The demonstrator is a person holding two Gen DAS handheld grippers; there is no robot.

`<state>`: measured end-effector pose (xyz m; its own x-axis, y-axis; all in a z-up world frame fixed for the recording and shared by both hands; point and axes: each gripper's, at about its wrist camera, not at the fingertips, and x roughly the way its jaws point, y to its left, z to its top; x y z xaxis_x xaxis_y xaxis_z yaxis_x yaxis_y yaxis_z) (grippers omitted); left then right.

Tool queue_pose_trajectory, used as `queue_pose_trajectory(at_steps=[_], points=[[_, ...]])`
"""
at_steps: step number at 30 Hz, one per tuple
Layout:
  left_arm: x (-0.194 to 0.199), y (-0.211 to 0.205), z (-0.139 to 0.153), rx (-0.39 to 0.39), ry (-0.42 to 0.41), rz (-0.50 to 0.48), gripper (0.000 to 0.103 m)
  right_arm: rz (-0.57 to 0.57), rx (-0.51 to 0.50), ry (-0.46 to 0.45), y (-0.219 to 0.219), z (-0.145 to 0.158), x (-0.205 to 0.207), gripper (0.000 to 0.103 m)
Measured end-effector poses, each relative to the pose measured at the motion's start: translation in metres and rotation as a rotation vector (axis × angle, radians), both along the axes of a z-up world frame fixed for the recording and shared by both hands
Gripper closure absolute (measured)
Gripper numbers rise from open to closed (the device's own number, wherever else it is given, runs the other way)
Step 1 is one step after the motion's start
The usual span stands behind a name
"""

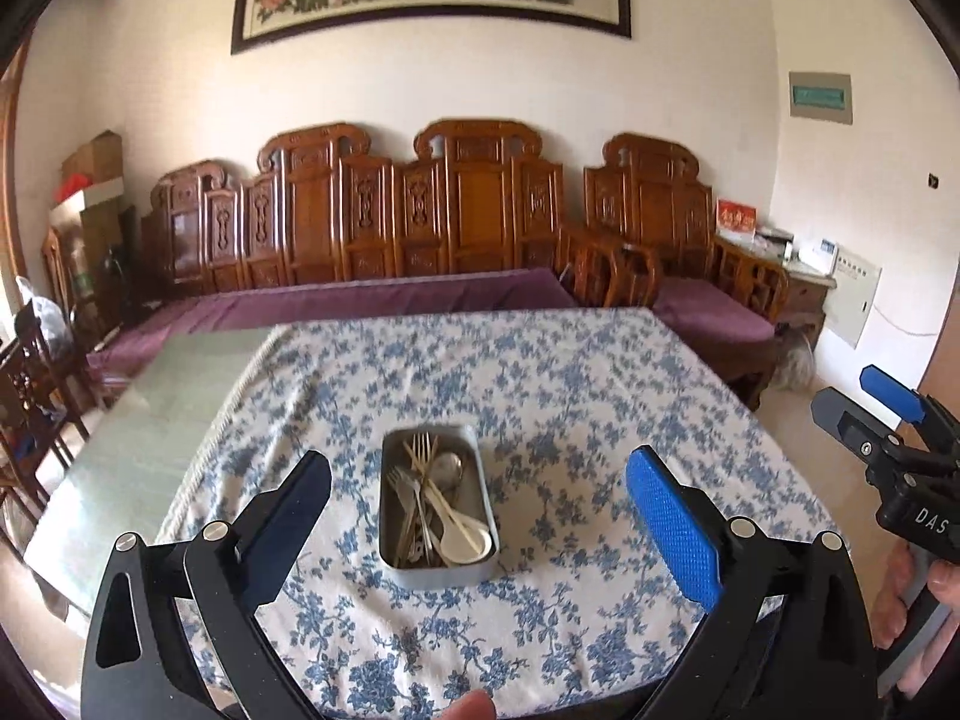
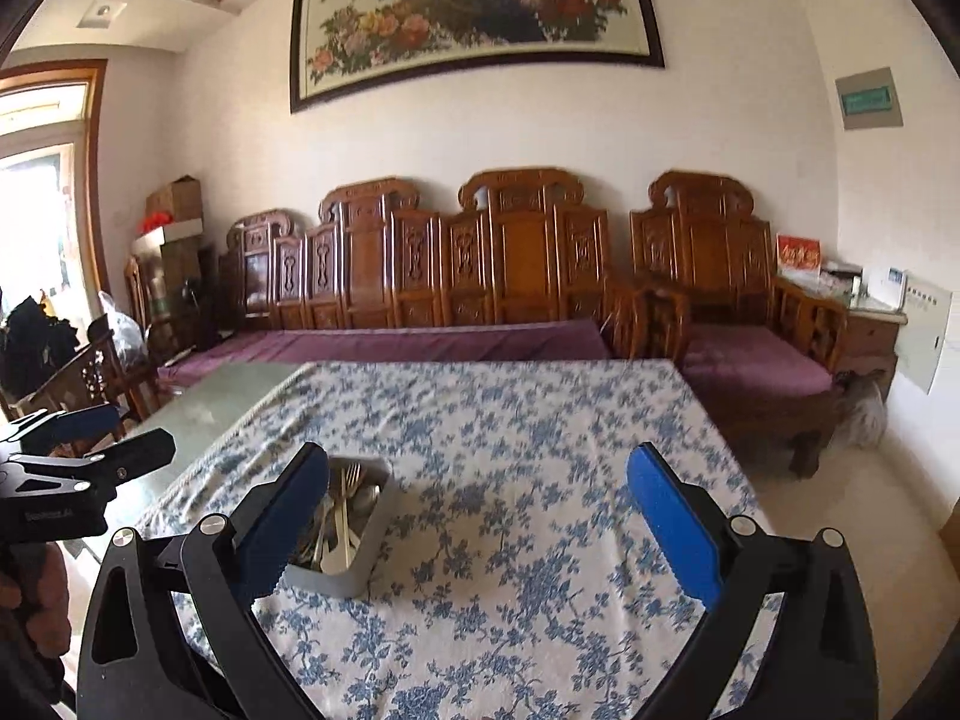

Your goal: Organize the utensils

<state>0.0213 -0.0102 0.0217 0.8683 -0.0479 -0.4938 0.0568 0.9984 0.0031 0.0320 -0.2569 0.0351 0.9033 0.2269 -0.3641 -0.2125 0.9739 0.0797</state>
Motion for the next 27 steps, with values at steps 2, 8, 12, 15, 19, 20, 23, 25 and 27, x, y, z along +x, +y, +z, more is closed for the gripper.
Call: queue_pose_trajectory(at_steps=[2,8,12,15,19,20,23,25,27], points=[[-0.006,-0.001,0.007,-0.004,-0.019,-0.001,0.008,-0.002,0.002,-0.023,-0.002,0.009,-0.007,0.003],[-0.018,-0.003,0.019,-0.005,-0.054,0.005,0.008,0.004,0.005,-0.042,-0.004,0.017,-0.014,0.003],[-0.021,-0.004,0.019,-0.009,-0.058,0.003,0.008,0.008,0.004,-0.041,-0.001,0.017,-0.014,0.003],[-0.022,-0.003,0.017,-0.014,-0.056,0.005,0.008,0.009,0.006,-0.042,-0.002,0.016,-0.015,0.003],[-0.021,-0.002,0.016,-0.016,-0.055,0.007,0.008,0.010,0.007,-0.042,-0.001,0.016,-0.015,0.003],[-0.021,-0.001,0.016,-0.019,-0.054,0.006,0.008,0.010,0.006,-0.042,-0.001,0.016,-0.015,0.003],[-0.022,-0.001,0.015,-0.019,-0.055,0.004,0.008,0.011,0.007,-0.042,-0.001,0.016,-0.015,0.003],[-0.022,-0.002,0.014,-0.018,-0.055,0.004,0.008,0.011,0.008,-0.040,-0.001,0.016,-0.015,0.003],[-0.023,-0.002,0.014,-0.018,-0.055,0.005,0.008,0.010,0.007,-0.039,-0.001,0.016,-0.014,0.003]])
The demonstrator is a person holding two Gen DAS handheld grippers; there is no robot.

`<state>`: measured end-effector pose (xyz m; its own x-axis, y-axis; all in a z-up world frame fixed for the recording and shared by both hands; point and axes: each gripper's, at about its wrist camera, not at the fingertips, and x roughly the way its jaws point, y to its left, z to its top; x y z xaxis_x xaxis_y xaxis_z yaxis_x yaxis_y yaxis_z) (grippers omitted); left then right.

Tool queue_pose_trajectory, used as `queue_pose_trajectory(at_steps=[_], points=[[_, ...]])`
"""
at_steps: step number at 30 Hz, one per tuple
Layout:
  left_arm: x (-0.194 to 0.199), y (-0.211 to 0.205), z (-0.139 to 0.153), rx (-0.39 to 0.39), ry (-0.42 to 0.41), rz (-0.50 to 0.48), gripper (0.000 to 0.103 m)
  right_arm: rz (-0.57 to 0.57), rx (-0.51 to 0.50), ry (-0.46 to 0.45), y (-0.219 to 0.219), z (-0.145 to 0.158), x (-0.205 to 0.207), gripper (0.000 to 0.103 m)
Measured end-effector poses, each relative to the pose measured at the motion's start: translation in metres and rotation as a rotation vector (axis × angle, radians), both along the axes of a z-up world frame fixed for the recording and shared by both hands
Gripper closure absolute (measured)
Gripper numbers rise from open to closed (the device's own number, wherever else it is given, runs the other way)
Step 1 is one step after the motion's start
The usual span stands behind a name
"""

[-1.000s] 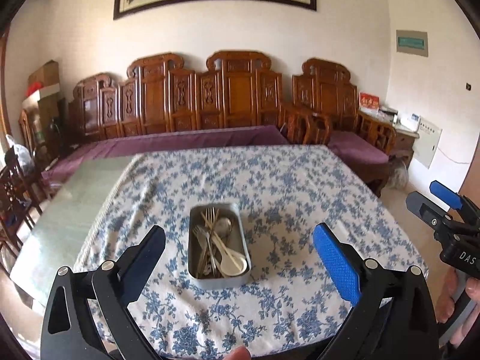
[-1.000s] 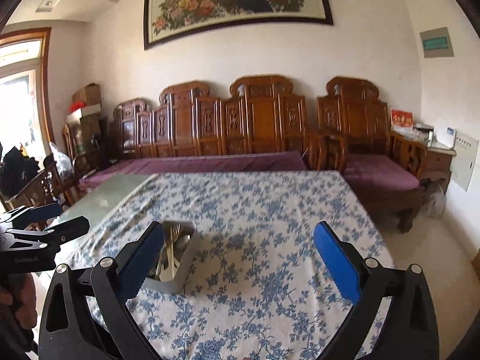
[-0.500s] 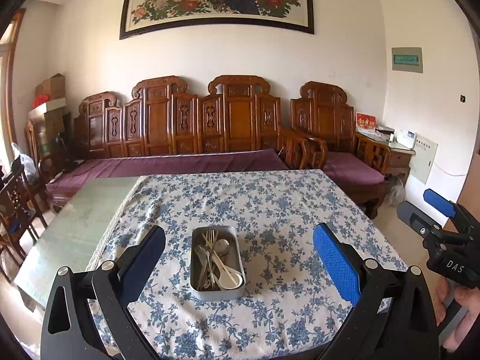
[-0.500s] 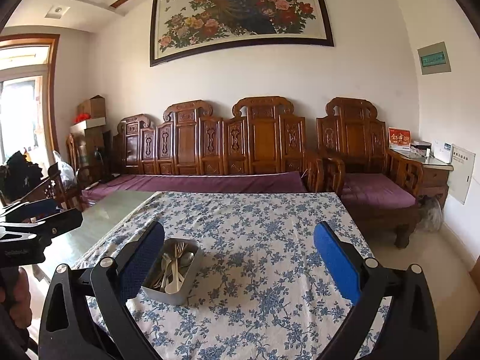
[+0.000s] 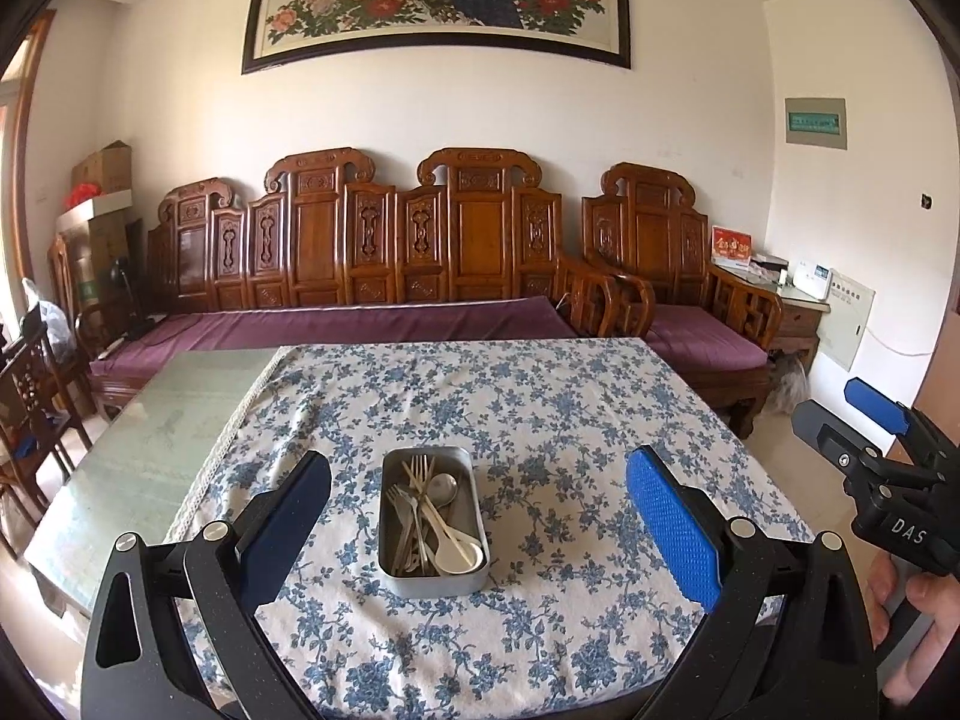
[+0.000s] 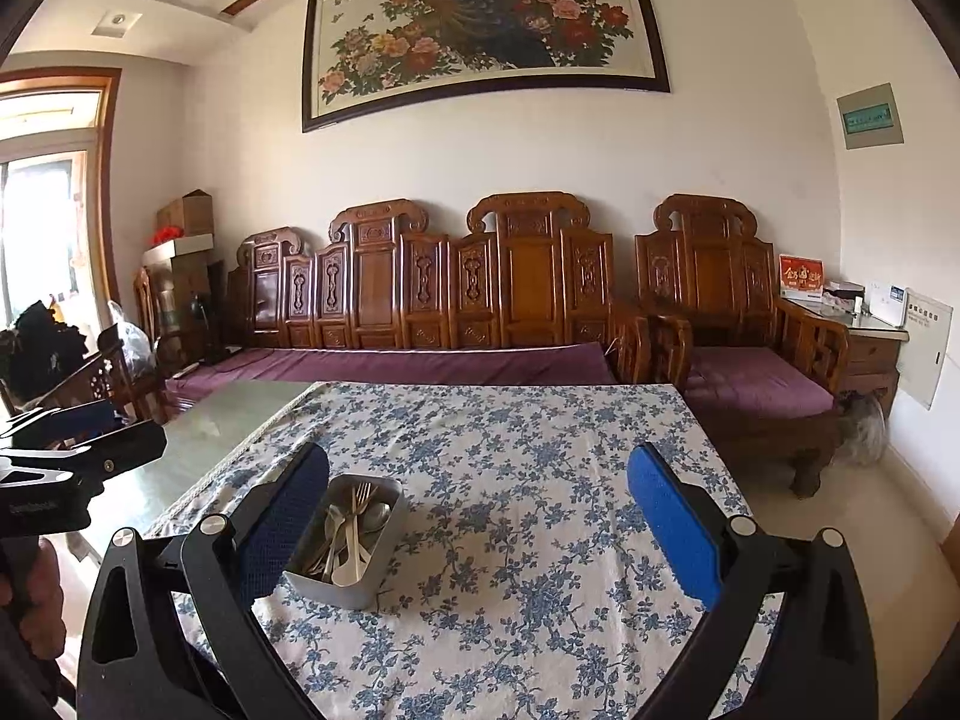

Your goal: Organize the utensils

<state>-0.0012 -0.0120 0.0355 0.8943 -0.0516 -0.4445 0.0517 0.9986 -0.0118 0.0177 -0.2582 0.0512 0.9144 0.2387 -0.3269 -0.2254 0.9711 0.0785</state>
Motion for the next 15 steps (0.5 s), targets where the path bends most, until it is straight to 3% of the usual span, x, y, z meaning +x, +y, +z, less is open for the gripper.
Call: queue_pose_trajectory(at_steps=[15], points=[[-0.0015,0.0000,-0.0009,0.004,-0.005,0.004,0.008,0.000,-0.001,0.002,0.0008,-0.0015,0.0012,0.003]])
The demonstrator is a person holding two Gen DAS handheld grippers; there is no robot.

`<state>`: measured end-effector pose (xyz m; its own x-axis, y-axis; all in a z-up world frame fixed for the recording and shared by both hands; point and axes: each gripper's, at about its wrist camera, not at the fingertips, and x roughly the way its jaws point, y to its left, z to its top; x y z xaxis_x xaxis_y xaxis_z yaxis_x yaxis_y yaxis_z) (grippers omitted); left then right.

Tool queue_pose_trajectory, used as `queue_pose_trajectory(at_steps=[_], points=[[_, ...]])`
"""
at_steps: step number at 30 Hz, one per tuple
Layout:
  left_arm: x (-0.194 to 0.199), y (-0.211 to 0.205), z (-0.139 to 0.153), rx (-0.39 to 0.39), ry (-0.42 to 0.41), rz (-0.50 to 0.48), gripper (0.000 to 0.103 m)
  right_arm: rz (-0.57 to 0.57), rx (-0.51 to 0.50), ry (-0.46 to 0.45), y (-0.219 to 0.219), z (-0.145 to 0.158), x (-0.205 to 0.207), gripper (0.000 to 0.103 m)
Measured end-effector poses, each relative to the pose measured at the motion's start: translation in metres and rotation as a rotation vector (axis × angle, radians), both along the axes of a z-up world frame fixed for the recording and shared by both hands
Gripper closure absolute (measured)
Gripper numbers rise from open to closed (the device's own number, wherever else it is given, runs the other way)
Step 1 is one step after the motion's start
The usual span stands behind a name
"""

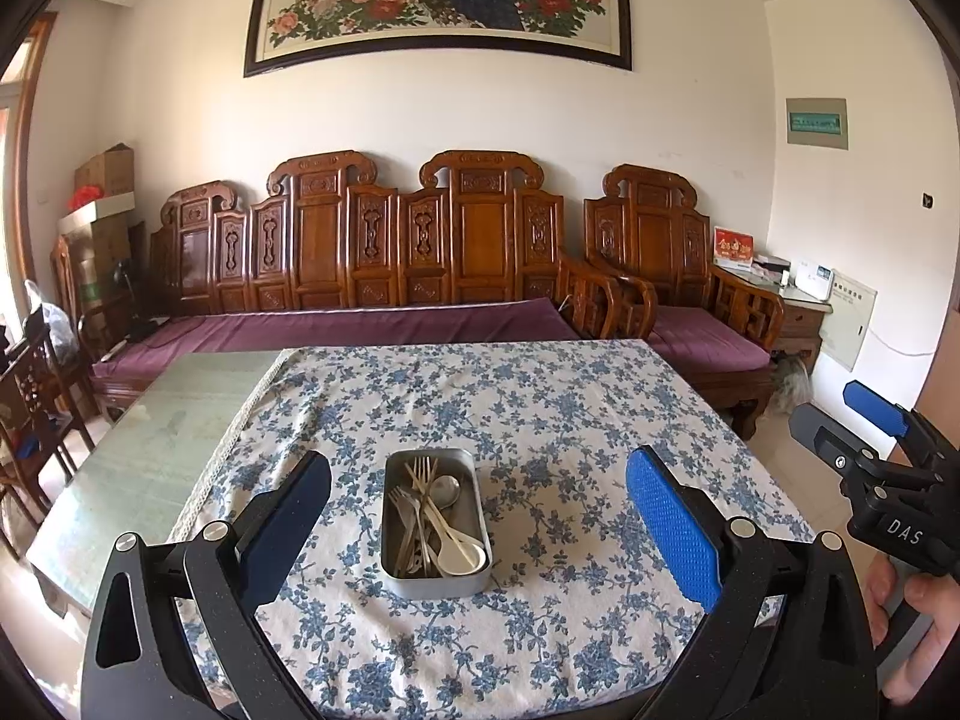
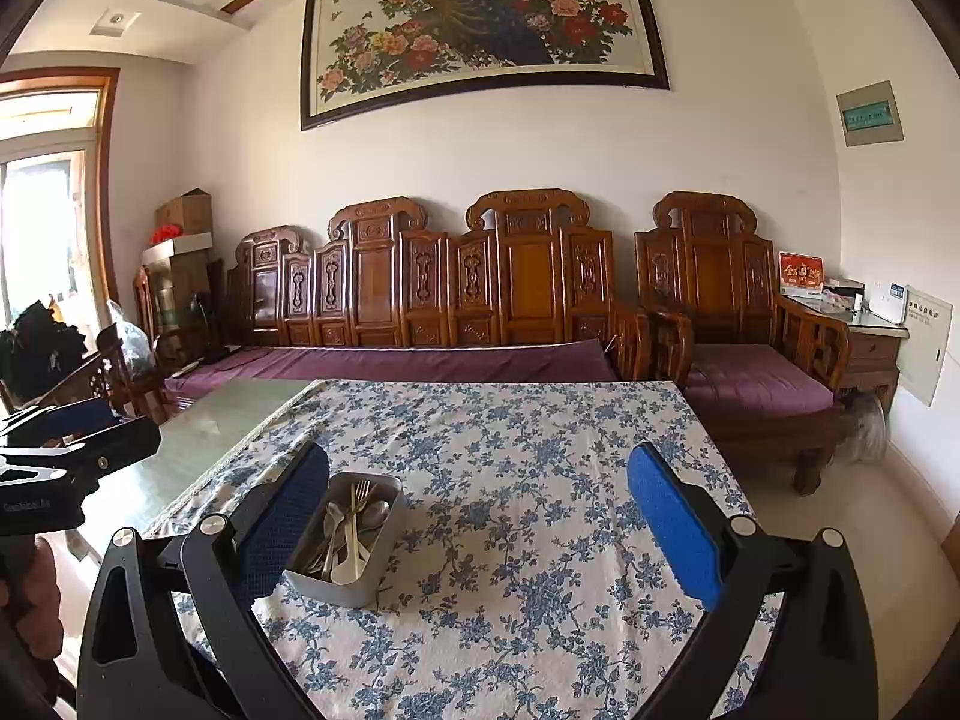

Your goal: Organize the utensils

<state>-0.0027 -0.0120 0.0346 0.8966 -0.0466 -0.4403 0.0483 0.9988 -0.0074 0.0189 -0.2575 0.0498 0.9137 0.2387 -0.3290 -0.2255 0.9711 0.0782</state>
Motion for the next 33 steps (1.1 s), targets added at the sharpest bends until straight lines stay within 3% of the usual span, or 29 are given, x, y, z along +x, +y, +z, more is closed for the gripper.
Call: queue_pose_trajectory(at_steps=[33], points=[[-0.0004,0.0018,0.0026,0.004,-0.005,0.005,0.008,0.000,0.001,0.001,-0.0007,0.0004,0.0006,0.003]])
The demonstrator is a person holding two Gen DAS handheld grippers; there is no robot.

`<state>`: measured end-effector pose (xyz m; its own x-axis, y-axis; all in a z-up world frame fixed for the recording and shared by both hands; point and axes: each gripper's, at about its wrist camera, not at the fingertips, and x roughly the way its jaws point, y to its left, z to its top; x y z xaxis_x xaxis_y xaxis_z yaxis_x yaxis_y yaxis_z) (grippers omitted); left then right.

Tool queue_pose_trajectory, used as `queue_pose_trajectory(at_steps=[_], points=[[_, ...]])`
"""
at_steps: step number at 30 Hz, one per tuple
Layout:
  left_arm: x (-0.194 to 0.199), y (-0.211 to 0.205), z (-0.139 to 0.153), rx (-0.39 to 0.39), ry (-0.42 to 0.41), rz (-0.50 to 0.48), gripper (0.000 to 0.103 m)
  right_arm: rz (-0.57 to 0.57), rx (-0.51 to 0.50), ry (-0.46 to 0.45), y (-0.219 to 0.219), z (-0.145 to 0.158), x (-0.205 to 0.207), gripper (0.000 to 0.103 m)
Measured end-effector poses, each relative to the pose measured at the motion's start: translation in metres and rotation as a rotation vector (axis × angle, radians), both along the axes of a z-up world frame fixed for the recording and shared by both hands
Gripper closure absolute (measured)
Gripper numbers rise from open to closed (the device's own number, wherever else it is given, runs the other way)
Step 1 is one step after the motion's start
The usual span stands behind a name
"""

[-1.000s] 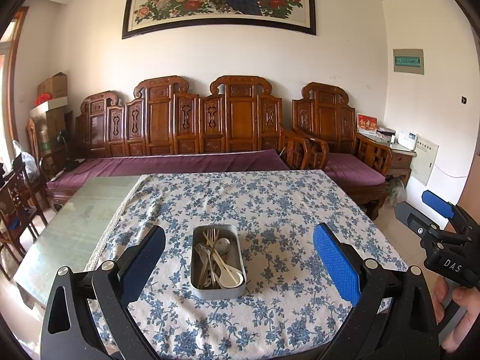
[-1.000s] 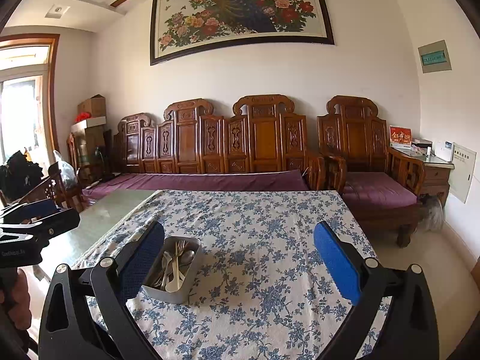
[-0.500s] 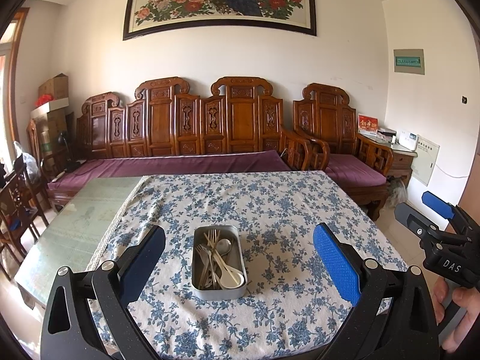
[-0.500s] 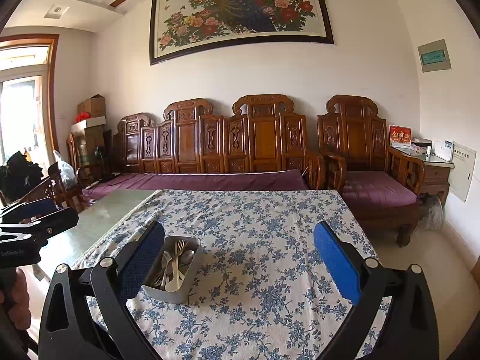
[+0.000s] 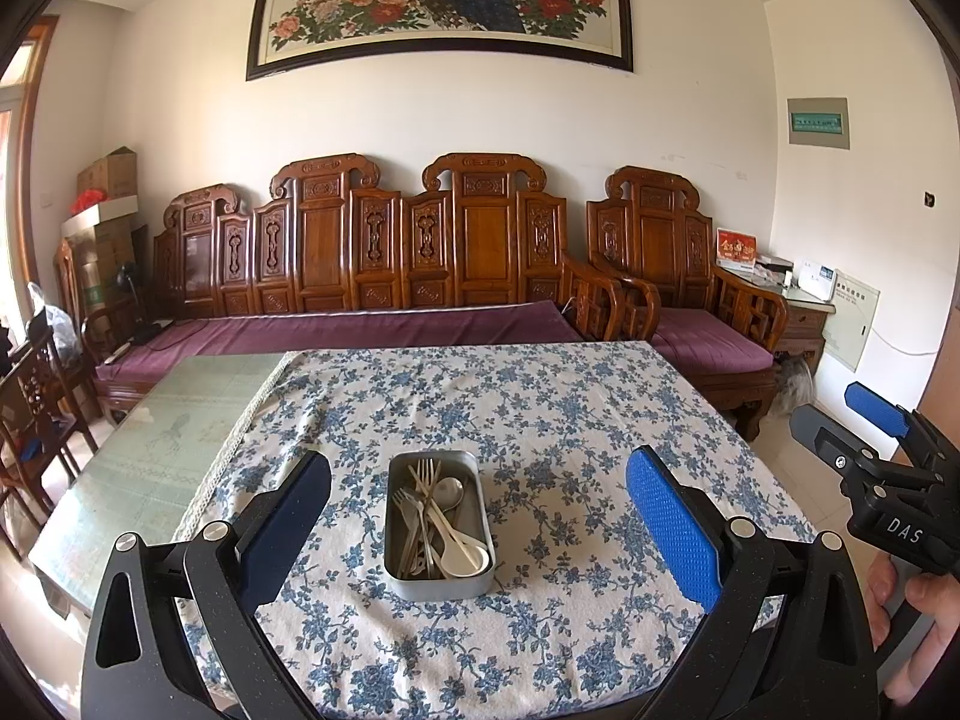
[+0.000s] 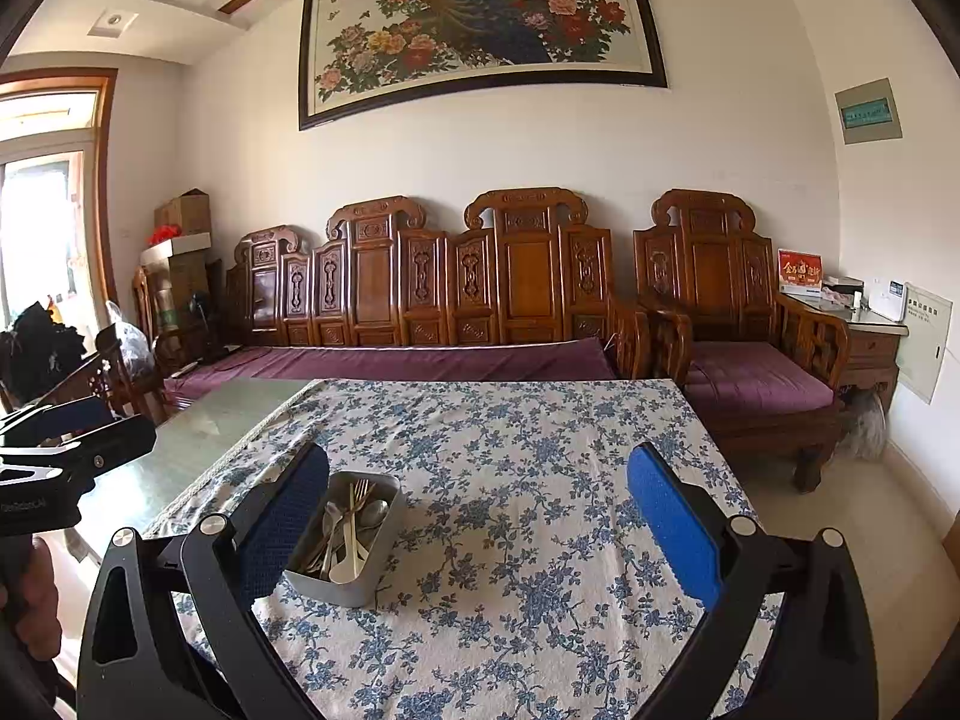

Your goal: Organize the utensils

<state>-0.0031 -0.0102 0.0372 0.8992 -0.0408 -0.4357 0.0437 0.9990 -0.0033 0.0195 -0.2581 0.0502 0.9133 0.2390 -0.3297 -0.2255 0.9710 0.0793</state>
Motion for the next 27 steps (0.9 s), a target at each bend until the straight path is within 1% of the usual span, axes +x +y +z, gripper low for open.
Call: queue_pose_trajectory(at_steps=[27], points=[[0.0022,0.0014,0.0025,0.002,0.000,0.002,0.008,0.000,0.002,0.000,0.0003,-0.0018,-0.0007,0.003]])
